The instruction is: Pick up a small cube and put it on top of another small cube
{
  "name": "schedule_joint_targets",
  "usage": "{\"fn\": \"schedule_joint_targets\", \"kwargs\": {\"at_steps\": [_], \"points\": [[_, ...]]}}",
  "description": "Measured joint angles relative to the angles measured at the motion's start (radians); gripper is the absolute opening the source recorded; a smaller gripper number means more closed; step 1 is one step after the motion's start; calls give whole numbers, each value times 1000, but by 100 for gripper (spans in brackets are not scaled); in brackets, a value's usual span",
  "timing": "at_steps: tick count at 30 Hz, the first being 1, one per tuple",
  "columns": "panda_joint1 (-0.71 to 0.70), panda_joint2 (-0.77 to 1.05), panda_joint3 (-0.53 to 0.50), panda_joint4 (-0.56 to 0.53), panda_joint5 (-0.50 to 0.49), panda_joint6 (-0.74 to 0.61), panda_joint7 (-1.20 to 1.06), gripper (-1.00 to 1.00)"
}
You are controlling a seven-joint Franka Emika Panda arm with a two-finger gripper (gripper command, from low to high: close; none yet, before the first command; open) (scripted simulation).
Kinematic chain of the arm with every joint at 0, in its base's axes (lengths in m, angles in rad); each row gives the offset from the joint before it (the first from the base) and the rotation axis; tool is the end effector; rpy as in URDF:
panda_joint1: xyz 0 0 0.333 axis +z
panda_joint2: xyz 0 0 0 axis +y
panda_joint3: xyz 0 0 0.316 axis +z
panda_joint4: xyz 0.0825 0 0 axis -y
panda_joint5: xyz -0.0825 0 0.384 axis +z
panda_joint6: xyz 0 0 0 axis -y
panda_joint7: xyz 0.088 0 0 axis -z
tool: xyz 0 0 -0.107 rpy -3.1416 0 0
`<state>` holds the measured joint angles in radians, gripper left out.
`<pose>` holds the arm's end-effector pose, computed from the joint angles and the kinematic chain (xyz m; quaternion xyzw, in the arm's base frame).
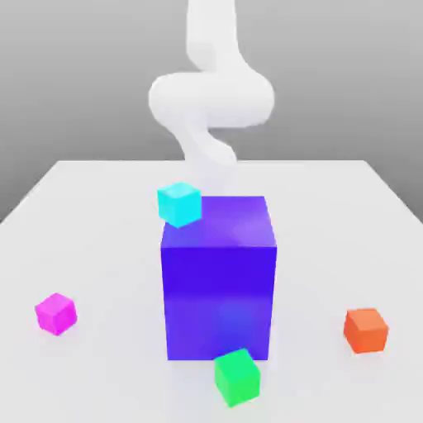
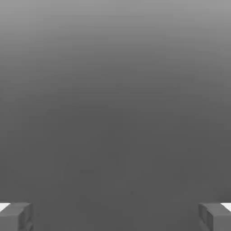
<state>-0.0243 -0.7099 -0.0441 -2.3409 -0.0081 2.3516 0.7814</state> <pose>0.3806 -0.0316 0.6630 -0.8533 0.3843 -0.3261 0.1338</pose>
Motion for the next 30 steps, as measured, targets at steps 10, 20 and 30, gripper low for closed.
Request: {"fn": "schedule_joint_targets", "kwargs": {"at_steps": [10,20,30], "points": [[-103,364,-199,-166,0,211,-100,0],[-242,734,-363,-328,112,415,-279,0],[-472,1053,-136,-315,386,631,-510,-100]]}}
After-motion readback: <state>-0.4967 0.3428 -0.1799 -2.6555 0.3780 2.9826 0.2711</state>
